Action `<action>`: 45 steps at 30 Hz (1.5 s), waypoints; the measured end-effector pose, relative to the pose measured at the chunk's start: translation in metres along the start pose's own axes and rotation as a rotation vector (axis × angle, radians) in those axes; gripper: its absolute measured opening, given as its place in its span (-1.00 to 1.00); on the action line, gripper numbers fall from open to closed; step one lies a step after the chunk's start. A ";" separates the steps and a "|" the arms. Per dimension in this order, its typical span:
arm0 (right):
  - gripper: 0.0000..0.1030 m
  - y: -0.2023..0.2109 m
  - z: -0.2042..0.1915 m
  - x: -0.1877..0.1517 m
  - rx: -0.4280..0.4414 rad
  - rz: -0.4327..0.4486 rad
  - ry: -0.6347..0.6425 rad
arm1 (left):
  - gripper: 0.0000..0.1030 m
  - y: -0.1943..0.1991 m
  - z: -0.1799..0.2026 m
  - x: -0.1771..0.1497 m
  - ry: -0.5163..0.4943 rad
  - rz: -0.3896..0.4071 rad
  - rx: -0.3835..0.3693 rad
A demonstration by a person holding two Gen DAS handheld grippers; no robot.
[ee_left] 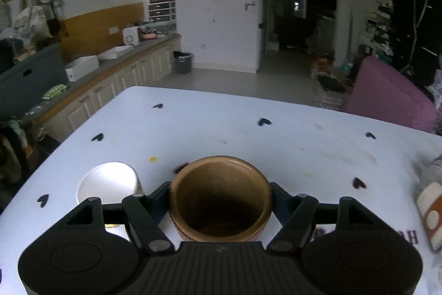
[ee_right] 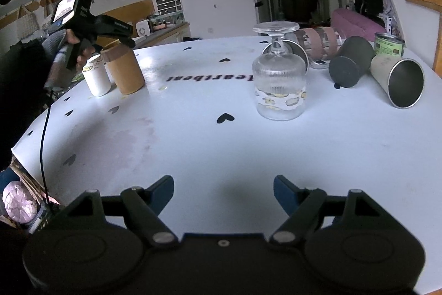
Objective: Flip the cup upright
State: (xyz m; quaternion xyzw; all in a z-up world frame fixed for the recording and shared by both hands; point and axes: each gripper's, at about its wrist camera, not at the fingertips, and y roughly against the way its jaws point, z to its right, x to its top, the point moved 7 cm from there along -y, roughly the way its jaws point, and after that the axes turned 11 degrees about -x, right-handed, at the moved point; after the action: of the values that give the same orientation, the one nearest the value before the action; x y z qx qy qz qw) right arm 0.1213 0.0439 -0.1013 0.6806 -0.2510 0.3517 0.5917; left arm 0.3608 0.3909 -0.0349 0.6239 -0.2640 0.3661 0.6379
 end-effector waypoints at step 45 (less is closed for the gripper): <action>0.76 0.034 -0.037 0.062 0.039 0.247 0.051 | 1.00 0.200 0.033 -0.148 -0.042 0.149 -0.152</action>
State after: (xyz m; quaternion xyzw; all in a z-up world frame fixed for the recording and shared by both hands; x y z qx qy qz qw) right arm 0.1283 0.0790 -0.0298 0.6466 -0.3108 0.4440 0.5368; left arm 0.1177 0.3281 -0.0290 0.5600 -0.3497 0.3783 0.6488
